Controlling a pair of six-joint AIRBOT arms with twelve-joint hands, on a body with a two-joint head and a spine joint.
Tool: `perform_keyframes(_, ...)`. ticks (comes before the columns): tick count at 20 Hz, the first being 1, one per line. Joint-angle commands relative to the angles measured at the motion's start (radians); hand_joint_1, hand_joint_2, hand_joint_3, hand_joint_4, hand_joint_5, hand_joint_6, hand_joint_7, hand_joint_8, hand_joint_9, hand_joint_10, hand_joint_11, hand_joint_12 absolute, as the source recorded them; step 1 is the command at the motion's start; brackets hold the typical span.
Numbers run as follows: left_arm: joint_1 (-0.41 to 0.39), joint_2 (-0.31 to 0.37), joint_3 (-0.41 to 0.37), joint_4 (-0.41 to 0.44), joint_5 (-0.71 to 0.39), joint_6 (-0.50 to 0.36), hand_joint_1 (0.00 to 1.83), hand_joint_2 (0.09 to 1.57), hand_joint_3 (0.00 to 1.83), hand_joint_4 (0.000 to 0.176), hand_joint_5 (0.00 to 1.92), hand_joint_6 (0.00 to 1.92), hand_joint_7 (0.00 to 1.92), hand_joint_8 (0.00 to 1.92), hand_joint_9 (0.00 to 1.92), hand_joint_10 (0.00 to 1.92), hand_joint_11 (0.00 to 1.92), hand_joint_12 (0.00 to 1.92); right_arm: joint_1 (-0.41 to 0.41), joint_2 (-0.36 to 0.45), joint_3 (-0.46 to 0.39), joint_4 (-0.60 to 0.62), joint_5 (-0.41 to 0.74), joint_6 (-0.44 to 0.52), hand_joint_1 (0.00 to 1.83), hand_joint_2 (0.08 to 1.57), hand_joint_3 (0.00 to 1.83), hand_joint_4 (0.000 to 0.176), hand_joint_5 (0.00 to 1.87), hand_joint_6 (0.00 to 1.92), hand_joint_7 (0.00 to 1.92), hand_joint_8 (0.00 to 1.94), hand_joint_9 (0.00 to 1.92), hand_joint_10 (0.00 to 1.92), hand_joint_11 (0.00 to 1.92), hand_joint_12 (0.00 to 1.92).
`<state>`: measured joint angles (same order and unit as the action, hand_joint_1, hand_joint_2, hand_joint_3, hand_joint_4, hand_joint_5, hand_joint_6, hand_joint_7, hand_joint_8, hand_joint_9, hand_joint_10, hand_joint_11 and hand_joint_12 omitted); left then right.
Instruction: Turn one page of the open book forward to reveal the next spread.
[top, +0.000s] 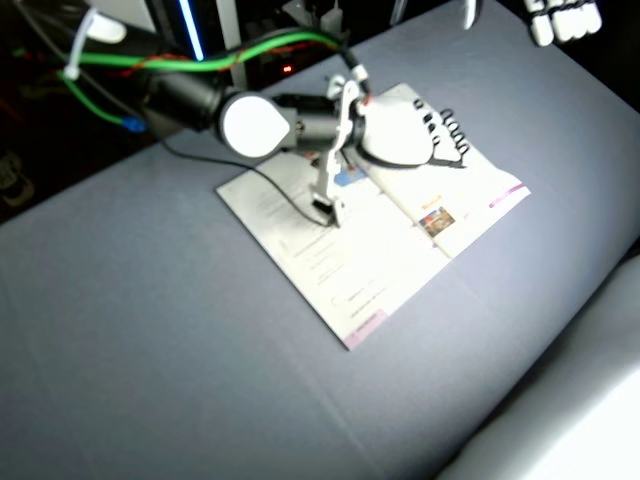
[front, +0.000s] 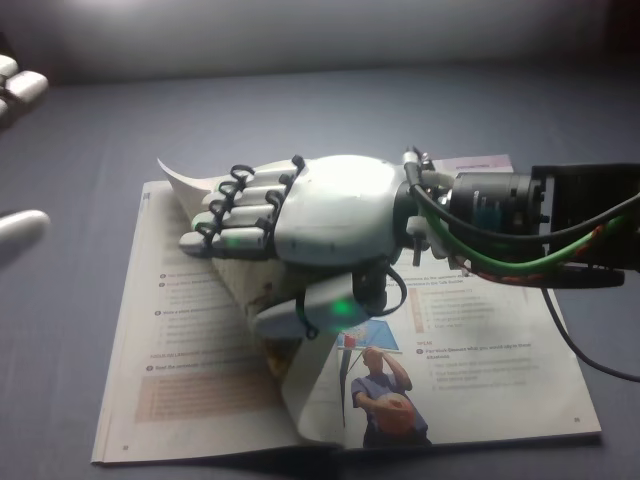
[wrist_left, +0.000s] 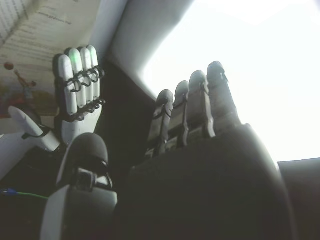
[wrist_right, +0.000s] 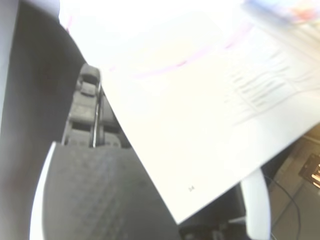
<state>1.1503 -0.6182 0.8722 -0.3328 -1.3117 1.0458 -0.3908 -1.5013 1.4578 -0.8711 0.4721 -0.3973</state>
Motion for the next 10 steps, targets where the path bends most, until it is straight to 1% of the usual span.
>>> perform_keyframes(1,0.004,0.017,-0.001,-0.031,-0.153,-0.003,0.0,1.43,0.02,0.0,0.06,0.0,0.03,0.01,0.01,0.0,0.0,0.0,0.011,0.0,-0.014,0.008,0.108,0.004,0.0,1.36,0.0,0.0,0.08,0.02,0.07,0.01,0.05,0.01,0.04,0.02)
perform_keyframes(2,0.033,0.04,-0.011,-0.054,-0.177,-0.003,0.0,1.43,0.02,0.0,0.06,0.0,0.02,0.01,0.01,0.0,0.01,0.0,0.016,0.0,-0.048,-0.032,0.126,0.007,0.0,1.35,0.0,0.0,0.11,0.01,0.11,0.01,0.07,0.01,0.03,0.02)
perform_keyframes(4,0.071,0.063,-0.025,-0.077,-0.197,-0.003,0.0,1.41,0.01,0.0,0.08,0.01,0.05,0.01,0.04,0.01,0.05,0.02,0.038,0.015,-0.099,-0.065,0.179,0.012,0.0,1.3,0.0,0.0,0.13,0.01,0.15,0.02,0.12,0.02,0.06,0.04)
perform_keyframes(6,0.078,0.068,-0.03,-0.087,-0.199,-0.003,0.0,1.4,0.0,0.0,0.09,0.01,0.07,0.02,0.05,0.02,0.06,0.03,0.043,0.052,-0.144,-0.065,0.256,0.019,0.0,1.31,0.0,0.0,0.16,0.01,0.16,0.0,0.15,0.01,0.11,0.06)
perform_keyframes(7,0.078,0.068,-0.029,-0.088,-0.195,-0.003,0.0,1.4,0.0,0.0,0.11,0.0,0.09,0.0,0.07,0.01,0.06,0.05,0.049,0.068,-0.165,-0.065,0.29,0.019,0.0,1.31,0.0,0.0,0.12,0.0,0.14,0.0,0.12,0.0,0.09,0.05)
perform_keyframes(8,0.078,0.066,-0.026,-0.088,-0.191,-0.003,0.0,1.4,0.0,0.0,0.09,0.0,0.06,0.0,0.04,0.0,0.03,0.04,0.055,0.077,-0.177,-0.065,0.316,0.019,0.0,1.3,0.0,0.0,0.06,0.0,0.09,0.0,0.07,0.0,0.03,0.03)
perform_keyframes(9,0.078,0.061,-0.024,-0.088,-0.188,-0.003,0.0,1.4,0.0,0.0,0.08,0.0,0.06,0.0,0.04,0.0,0.04,0.05,0.061,0.082,-0.185,-0.062,0.339,0.019,0.0,1.3,0.0,0.0,0.07,0.01,0.1,0.01,0.08,0.01,0.04,0.03)
perform_keyframes(10,0.078,0.059,-0.022,-0.087,-0.187,-0.003,0.0,1.4,0.0,0.0,0.08,0.0,0.05,0.0,0.04,0.0,0.04,0.06,0.065,0.085,-0.19,-0.058,0.356,0.02,0.0,1.26,0.0,0.0,0.12,0.01,0.14,0.01,0.11,0.01,0.06,0.04)
